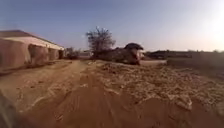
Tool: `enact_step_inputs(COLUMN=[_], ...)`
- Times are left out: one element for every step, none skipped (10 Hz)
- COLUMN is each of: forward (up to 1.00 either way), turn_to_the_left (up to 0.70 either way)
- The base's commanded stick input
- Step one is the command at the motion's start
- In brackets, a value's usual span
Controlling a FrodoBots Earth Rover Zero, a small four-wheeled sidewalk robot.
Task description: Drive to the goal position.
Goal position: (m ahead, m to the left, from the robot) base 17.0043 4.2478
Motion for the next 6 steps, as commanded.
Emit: enact_step_inputs(forward=[0.7, 0.7, 0.7, 0.7, 0.7, 0.7], turn_to_the_left=[0.0, 0.0, 0.0, 0.0, 0.0, 0.0])
